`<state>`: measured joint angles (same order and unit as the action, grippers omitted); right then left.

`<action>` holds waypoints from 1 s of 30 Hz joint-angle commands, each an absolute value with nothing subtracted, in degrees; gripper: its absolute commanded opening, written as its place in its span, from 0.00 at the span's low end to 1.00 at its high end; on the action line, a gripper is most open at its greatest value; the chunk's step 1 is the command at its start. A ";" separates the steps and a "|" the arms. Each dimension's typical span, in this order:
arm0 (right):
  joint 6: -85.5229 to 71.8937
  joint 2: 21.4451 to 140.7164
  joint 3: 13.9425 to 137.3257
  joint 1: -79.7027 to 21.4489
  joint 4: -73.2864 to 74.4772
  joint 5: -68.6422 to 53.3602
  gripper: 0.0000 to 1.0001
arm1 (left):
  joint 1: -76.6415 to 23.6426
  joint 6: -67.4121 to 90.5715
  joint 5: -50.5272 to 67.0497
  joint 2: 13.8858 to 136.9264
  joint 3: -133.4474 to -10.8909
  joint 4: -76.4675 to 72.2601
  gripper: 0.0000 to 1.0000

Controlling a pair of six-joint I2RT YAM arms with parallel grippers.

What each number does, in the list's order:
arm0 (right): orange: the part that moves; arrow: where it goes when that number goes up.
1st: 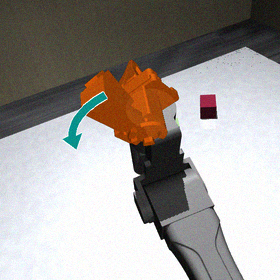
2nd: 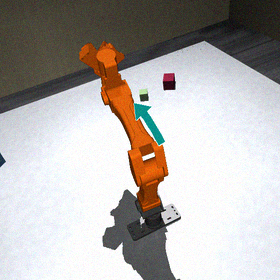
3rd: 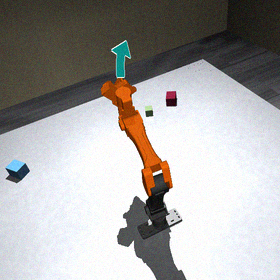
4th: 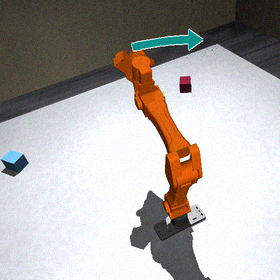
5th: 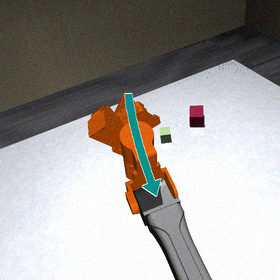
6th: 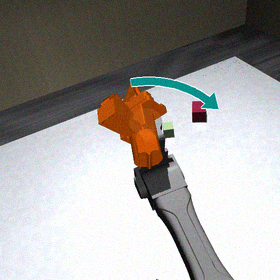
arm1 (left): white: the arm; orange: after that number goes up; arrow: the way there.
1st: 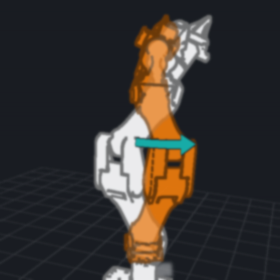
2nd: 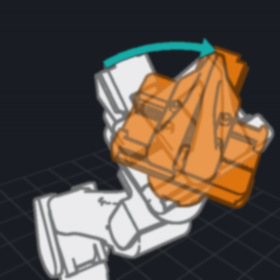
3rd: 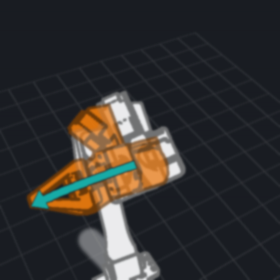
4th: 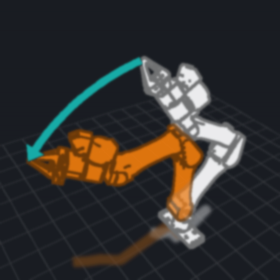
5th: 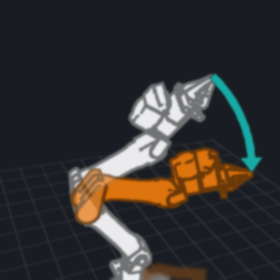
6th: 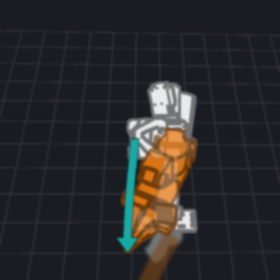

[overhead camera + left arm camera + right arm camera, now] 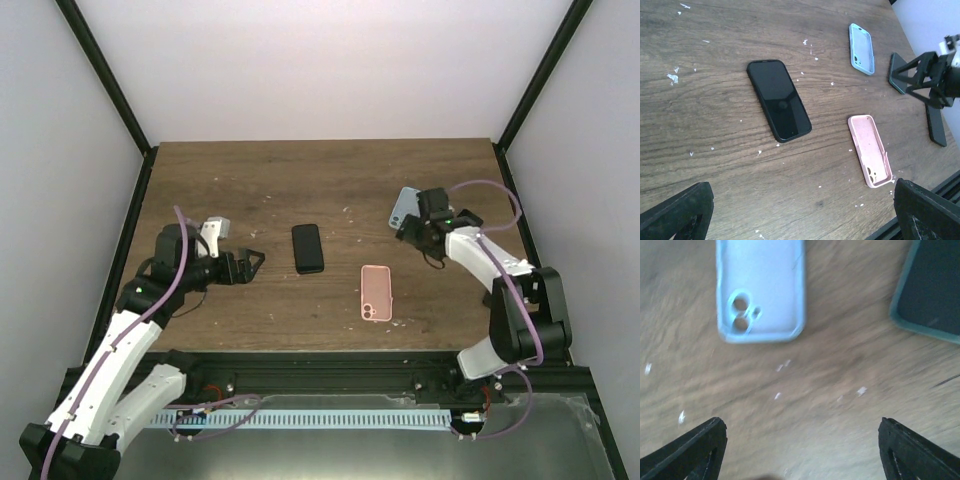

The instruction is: Put the phone into the phone case

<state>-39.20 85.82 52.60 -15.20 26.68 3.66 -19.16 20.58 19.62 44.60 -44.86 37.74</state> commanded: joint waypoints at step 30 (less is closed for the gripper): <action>-30.14 111.48 73.98 8.04 27.90 10.81 0.89 | -18.98 20.13 20.47 43.85 -44.03 35.95 1.00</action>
